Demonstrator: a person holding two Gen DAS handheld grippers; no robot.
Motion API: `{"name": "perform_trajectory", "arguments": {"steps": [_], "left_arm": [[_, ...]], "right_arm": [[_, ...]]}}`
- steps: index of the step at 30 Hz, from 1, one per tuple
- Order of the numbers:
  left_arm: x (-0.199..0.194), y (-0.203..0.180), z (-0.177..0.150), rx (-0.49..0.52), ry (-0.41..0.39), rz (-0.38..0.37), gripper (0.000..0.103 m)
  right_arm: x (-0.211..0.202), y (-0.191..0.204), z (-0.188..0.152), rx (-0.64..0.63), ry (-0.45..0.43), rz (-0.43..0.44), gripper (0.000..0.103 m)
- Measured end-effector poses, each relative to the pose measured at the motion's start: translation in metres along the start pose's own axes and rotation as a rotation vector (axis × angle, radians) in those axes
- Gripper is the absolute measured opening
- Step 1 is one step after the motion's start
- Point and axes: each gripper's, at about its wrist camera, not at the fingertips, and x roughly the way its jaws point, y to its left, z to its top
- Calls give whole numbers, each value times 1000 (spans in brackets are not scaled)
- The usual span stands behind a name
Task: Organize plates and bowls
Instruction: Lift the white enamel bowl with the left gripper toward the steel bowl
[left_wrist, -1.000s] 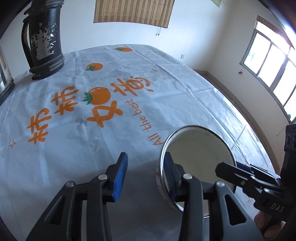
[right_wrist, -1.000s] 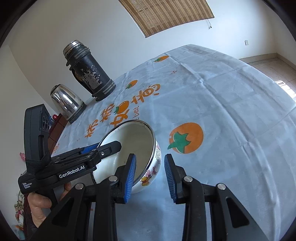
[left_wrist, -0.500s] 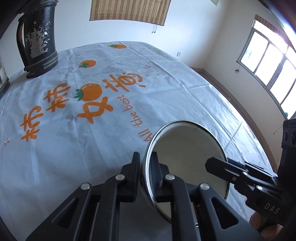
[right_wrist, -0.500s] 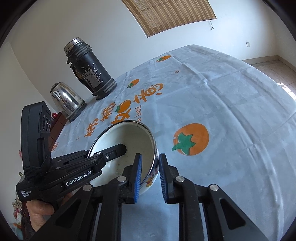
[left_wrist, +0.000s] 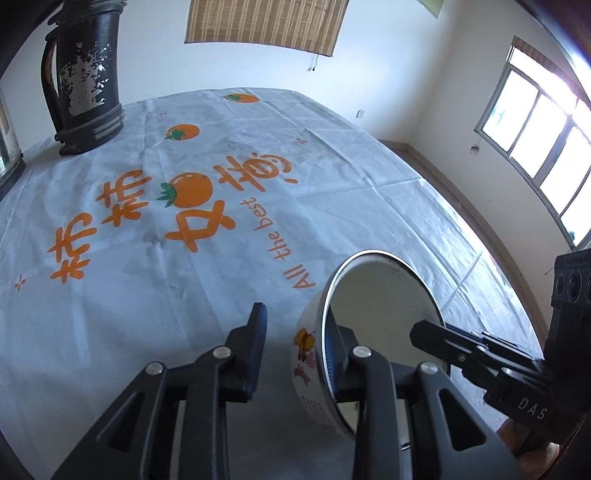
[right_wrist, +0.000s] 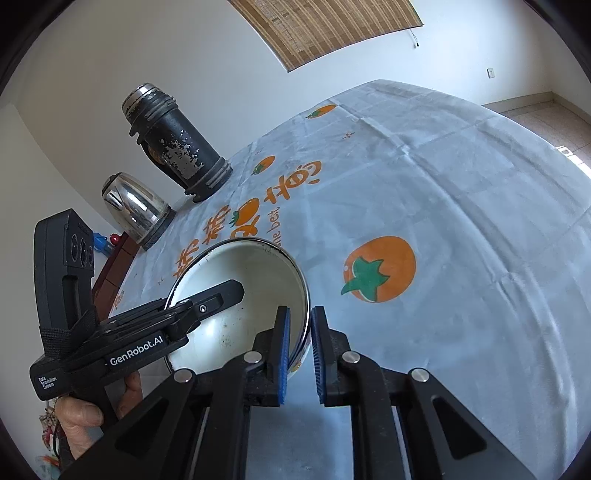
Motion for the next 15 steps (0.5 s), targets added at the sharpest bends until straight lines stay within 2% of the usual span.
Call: {"name": "perform_trajectory", "arguments": {"steps": [4, 10, 15], "left_arm": [[-2, 7, 3, -15, -12, 8, 30], [0, -2, 1, 49, -20, 85, 30], [4, 2, 1, 17, -2, 40, 15]], "right_arm": [[-7, 1, 1, -7, -25, 13, 8], [-6, 8, 1, -45, -33, 11, 9], [-4, 3, 3, 1, -15, 57, 11]]}}
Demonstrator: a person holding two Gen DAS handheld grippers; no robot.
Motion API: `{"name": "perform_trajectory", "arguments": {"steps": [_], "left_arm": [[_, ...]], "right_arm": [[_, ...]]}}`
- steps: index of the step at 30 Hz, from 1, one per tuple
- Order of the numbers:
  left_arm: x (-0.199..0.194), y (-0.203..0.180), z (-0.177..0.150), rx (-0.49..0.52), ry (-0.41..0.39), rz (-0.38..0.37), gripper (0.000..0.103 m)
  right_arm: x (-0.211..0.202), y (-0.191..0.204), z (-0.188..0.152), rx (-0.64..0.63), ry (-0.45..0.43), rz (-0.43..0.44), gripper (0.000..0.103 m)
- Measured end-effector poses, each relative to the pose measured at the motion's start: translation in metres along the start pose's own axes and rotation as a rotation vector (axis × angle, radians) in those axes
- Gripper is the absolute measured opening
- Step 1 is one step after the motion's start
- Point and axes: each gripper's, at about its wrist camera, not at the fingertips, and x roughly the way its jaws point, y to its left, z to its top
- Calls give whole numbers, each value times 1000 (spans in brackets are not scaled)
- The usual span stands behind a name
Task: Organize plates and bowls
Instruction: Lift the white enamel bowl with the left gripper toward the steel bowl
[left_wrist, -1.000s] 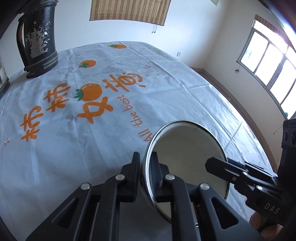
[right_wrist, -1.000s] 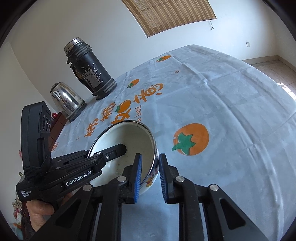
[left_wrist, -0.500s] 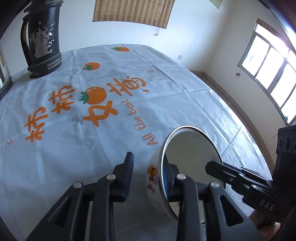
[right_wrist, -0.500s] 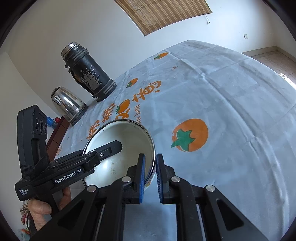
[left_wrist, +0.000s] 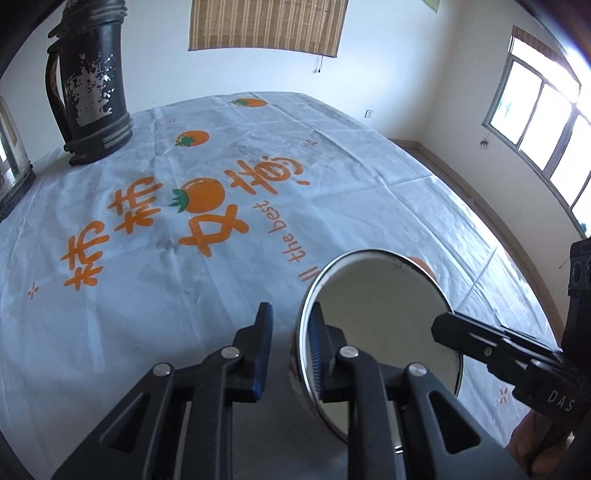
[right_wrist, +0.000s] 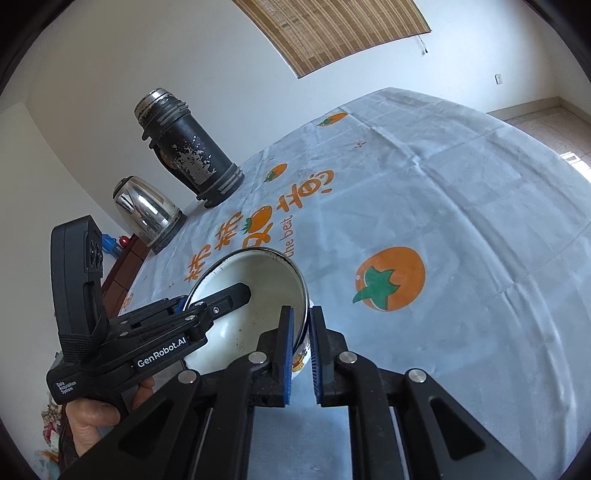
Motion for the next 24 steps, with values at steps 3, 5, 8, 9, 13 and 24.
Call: {"name": "perform_trajectory", "arguments": {"steps": [3, 5, 8, 9, 13, 24], "left_arm": [[-2, 3, 1, -24, -1, -10, 15], [-4, 3, 2, -16, -9, -4, 15], [-2, 1, 1, 5, -18, 38, 15], [-1, 1, 0, 2, -18, 43, 15], [2, 2, -2, -16, -11, 28, 8], [-28, -4, 5, 1, -55, 28, 7]], "right_arm": [[2, 1, 1, -1, 17, 15, 15], [2, 0, 2, 4, 26, 23, 15], [5, -1, 1, 8, 39, 20, 26], [6, 0, 1, 6, 39, 20, 29], [7, 9, 0, -44, 33, 7, 27], [-20, 24, 4, -82, -57, 31, 9]]}}
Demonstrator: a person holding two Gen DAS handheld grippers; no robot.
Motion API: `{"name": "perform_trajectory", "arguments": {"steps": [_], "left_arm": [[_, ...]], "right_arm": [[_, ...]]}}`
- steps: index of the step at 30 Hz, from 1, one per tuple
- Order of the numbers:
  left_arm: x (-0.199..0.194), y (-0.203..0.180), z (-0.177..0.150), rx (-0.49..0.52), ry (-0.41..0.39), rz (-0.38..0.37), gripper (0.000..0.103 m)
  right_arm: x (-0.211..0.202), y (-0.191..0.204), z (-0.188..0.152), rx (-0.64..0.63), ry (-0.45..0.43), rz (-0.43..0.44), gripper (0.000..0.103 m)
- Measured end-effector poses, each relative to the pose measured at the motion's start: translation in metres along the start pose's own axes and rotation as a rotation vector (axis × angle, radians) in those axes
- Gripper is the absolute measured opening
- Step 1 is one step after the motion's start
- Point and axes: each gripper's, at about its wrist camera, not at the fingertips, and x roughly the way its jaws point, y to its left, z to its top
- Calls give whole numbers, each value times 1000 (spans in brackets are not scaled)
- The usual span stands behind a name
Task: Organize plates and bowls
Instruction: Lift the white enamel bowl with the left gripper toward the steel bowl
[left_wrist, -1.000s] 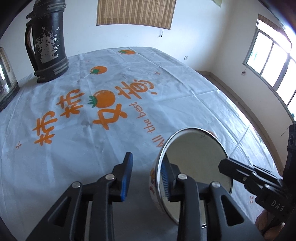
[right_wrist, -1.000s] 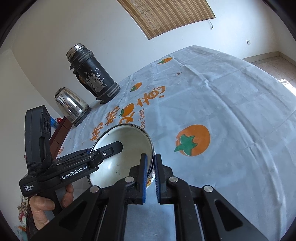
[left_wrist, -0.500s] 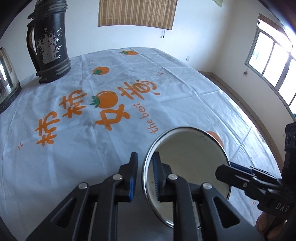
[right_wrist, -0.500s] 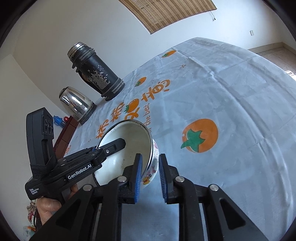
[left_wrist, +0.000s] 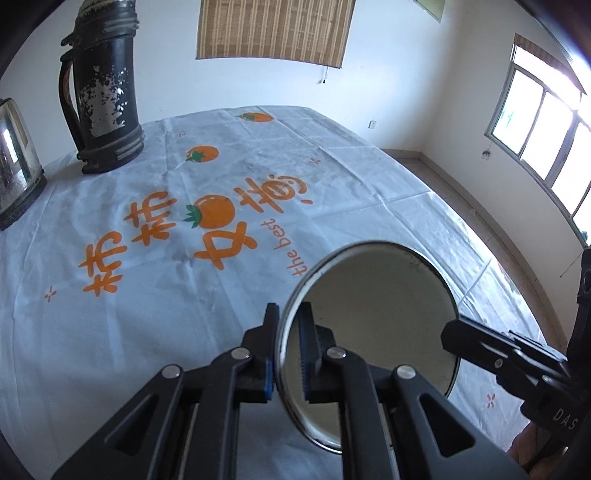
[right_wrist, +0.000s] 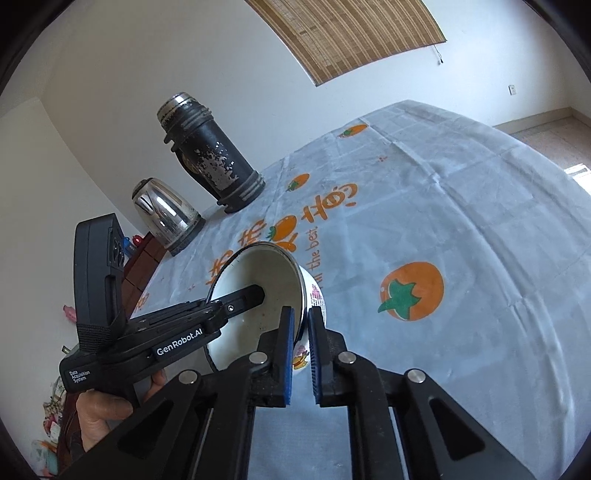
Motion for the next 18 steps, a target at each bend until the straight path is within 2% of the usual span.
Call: {"name": "perform_trajectory", "arguments": {"steps": [10, 18], "left_arm": [[-41, -5, 1, -6, -46, -6, 7], [-78, -14, -9, -7, -82, 3, 7]], "right_arm": [[-17, 2, 0, 64, 25, 78, 7], [-45, 23, -3, 43, 30, 77, 7]]}}
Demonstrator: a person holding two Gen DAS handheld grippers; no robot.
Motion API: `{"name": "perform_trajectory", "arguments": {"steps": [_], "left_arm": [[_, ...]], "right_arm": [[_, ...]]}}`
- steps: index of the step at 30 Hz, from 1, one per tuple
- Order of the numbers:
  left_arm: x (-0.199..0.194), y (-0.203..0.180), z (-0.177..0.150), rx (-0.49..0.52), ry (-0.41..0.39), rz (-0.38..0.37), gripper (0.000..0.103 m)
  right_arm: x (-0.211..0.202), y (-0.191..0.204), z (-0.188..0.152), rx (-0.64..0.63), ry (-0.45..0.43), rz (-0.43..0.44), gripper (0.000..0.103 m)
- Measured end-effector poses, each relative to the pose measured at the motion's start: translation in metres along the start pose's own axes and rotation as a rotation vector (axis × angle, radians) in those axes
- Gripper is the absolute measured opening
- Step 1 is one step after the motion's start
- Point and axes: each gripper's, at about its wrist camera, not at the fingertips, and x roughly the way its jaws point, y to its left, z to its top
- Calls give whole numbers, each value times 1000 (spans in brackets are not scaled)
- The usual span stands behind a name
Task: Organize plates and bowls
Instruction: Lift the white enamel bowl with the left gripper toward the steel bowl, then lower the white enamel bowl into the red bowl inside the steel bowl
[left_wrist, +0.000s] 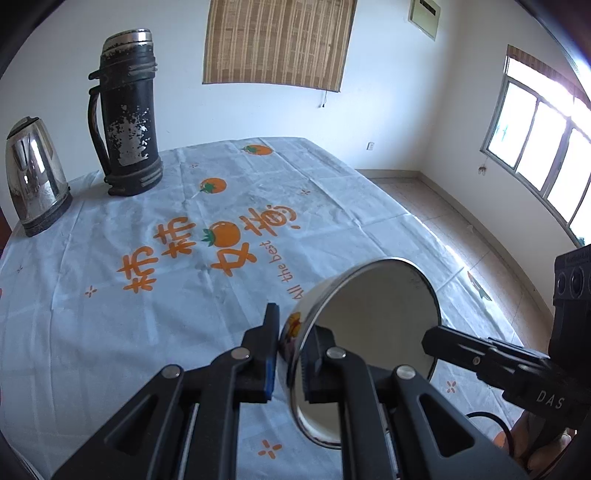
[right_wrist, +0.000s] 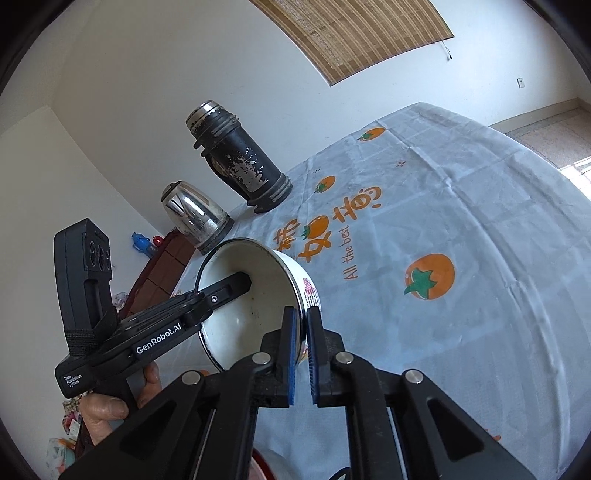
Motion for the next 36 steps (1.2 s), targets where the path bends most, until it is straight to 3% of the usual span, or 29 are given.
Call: {"name": "perform_trajectory", "arguments": {"steps": [17, 36], "left_arm": [[-72, -19, -35, 41, -14, 34, 7], [-103, -41, -82, 55, 13, 22, 8]], "right_arm": [[-56, 46, -40, 2, 44, 16, 7], [-99, 63, -84, 17, 99, -40, 7]]}}
